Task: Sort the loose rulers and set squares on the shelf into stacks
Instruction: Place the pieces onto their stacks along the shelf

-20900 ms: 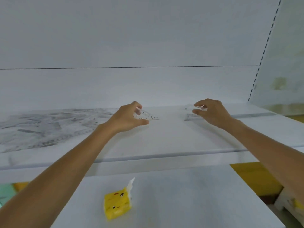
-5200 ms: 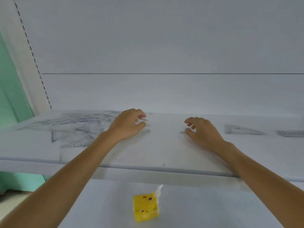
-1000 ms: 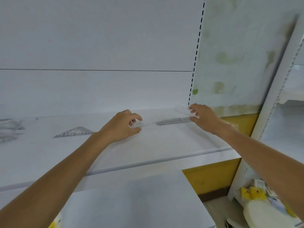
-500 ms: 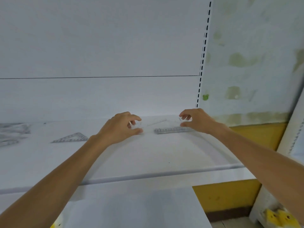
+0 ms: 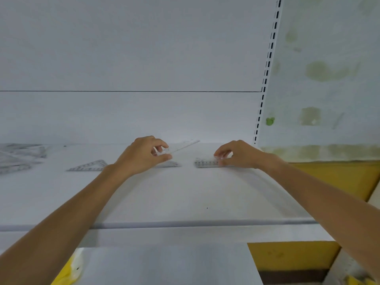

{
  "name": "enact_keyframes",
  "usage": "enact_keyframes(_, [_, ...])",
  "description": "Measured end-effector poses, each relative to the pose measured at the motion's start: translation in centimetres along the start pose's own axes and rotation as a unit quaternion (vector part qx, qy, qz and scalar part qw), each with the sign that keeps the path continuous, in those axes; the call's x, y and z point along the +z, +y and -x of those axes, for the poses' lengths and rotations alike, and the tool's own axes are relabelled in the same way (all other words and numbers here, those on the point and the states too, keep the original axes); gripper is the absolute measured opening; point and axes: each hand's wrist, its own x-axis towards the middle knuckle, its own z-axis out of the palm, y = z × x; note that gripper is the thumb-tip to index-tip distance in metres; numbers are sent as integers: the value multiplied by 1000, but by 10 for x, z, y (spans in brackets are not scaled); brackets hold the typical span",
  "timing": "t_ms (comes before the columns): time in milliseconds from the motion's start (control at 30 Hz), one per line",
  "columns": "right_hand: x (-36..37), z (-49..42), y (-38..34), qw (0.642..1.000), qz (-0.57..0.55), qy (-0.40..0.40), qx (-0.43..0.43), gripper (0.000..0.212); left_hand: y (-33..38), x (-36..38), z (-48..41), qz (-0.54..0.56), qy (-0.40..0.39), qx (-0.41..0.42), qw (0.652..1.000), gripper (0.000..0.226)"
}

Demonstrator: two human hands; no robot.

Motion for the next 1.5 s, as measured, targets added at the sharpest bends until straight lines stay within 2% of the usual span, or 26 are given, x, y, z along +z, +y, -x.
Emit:
enact_keyframes(100, [6,4,-2,1000,11,4,4,24,9,4,-6,0,2,6,1000,34])
enact_keyframes(167, [8,10,-4,999,42,11,5,31,16,8,-10,-5,4,8,1000,36])
enact_keyframes(267, [8,26,-10,994,93,54,6,40,28,15,-15,0,5,10,1000,35])
enact_keyframes(367, [7,54,-18,992,78,97,21,34,40,22,-23,5,0,15,1000,34])
enact_keyframes(467, [13,86,-23,992,89,80,49,27,57,36,-33,-19,-13,33,999,35])
enact_keyframes(567, [19,99,-27,992,78,79,59,31,83,56,-45,-40,-37,61,997,35])
enact_keyframes(733, [17,101,-30,991,79,81,66,33,113,83,-57,31,-87,75,993,37])
enact_keyframes(867, [17,102,-29,991,71,83,72,33,117,92,-58,34,-98,81,991,39])
enact_keyframes(1067, [18,99,-26,991,53,87,83,31,123,104,-59,-35,-123,118,985,39])
enact_keyframes(1300, [18,98,-24,991,41,92,86,30,119,113,-57,-31,-109,97,989,40])
enact_keyframes(1400, [19,99,-24,991,43,95,84,30,115,112,-56,-19,-110,79,991,37])
enact_keyframes(1500, [19,99,-24,991,43,99,83,29,111,114,-56,-23,-136,96,986,27])
